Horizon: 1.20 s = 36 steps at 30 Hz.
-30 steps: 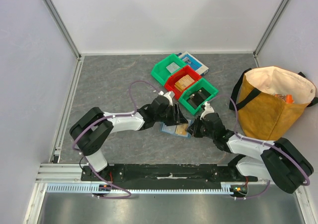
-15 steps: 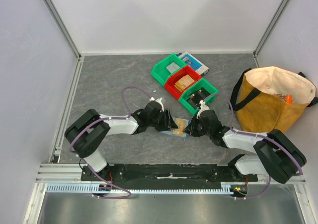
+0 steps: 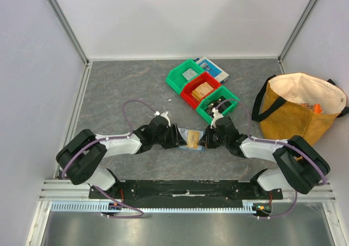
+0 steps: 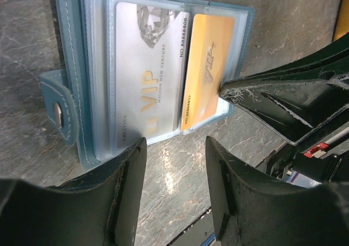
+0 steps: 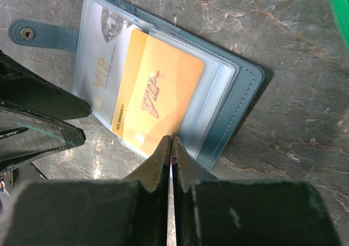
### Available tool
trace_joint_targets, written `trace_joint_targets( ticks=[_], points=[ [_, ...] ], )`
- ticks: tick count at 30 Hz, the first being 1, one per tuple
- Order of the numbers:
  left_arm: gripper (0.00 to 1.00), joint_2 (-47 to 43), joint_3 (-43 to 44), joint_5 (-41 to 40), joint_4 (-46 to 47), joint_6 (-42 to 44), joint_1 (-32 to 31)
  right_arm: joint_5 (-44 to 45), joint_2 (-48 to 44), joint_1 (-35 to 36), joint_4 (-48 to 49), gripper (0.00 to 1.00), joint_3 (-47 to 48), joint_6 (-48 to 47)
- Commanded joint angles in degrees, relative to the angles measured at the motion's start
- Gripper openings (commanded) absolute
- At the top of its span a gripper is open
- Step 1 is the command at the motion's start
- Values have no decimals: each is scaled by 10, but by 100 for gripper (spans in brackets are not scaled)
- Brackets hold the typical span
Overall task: Take the credit cards out of the card holder
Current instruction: Remove the credit card from the card holder.
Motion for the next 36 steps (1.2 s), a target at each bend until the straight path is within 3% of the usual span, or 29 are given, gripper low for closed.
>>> trace_joint_targets(
  ticks=[1,11,26,30,36],
  points=[
    [55,-9,46,-22,-30,11,5,24,13,2,-43,8,7,-32],
    [55,100,141,36,-15,55,36,23,30,2,-39,6,2,-31],
    [50,153,155,141,-30,99,56,15,41,2,-27,5,-2,-29],
    [44,147,149,142,-30,103,55,16,41,2,-26,4,-4,-28],
    [24,142,144,142,-28,104,55,16,39,2,-25,4,-5,-27]
  ],
)
